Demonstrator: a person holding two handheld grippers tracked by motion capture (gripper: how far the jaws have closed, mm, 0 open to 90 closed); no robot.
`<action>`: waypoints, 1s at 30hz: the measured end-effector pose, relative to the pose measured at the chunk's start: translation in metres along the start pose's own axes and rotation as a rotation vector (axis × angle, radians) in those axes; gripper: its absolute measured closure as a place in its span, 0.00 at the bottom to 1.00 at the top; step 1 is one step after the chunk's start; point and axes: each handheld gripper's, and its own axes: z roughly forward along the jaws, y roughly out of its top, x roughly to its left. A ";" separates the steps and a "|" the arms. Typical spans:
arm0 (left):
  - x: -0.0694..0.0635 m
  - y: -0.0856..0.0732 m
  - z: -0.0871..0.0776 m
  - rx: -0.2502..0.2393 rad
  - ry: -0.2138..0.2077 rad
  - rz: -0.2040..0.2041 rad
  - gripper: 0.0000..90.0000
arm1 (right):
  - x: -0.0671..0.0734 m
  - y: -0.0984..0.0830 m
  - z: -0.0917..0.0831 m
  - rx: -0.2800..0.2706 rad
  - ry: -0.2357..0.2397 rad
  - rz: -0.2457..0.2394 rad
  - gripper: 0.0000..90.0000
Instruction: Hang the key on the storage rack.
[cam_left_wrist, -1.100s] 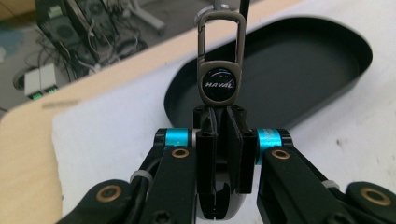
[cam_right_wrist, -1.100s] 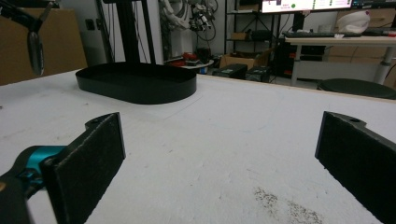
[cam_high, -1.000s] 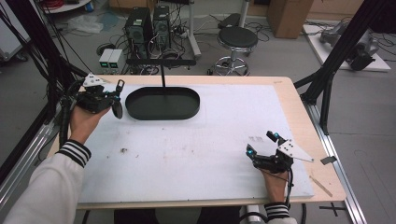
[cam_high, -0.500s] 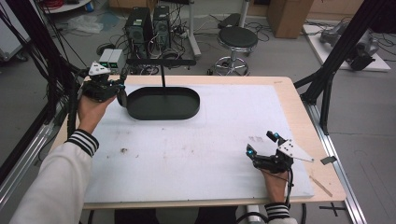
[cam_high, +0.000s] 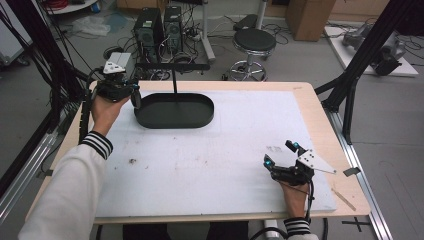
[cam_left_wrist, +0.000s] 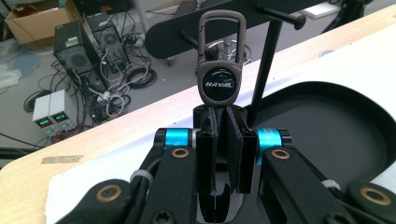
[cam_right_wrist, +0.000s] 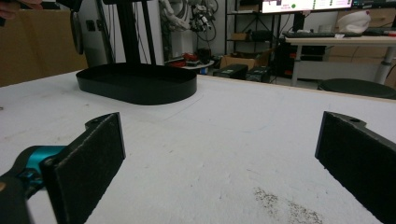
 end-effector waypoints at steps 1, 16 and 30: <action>0.000 0.000 0.000 -0.003 0.000 -0.002 0.92 | 0.000 0.000 0.000 -0.001 -0.001 0.001 0.00; 0.001 -0.006 0.020 -0.001 0.015 -0.028 0.92 | 0.000 0.000 0.000 -0.001 -0.002 0.005 0.00; 0.004 -0.012 0.035 -0.019 0.067 -0.083 0.92 | 0.000 0.000 0.000 -0.004 -0.002 0.003 0.00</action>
